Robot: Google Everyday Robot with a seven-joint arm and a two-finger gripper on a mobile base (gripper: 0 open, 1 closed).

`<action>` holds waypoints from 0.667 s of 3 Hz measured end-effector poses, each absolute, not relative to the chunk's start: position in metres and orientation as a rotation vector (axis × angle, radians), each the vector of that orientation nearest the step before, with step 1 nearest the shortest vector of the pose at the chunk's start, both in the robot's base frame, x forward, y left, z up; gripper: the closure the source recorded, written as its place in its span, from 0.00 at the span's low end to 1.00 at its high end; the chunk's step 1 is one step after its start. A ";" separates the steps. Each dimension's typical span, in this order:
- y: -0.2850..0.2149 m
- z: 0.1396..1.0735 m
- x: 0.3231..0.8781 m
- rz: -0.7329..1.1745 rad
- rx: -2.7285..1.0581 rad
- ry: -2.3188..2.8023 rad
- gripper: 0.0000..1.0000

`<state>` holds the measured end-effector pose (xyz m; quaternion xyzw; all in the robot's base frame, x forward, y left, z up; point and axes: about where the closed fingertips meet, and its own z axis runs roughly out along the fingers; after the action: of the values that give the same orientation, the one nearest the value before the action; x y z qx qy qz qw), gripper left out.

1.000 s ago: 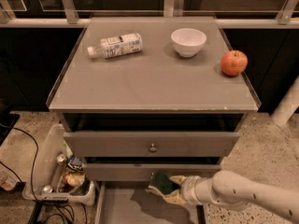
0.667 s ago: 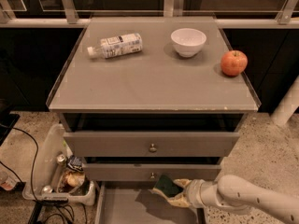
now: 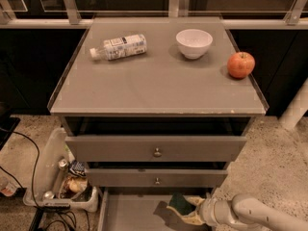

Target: Place sponge into bottom drawer

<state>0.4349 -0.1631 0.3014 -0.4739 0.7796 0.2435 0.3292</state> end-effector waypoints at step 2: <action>-0.148 0.194 0.433 0.716 -1.282 2.106 1.00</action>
Offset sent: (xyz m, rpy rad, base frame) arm 0.0014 0.0240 -0.1630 -0.0344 0.1643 0.0716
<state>0.4334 -0.1477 0.1941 -0.4790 0.7868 0.2673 0.2832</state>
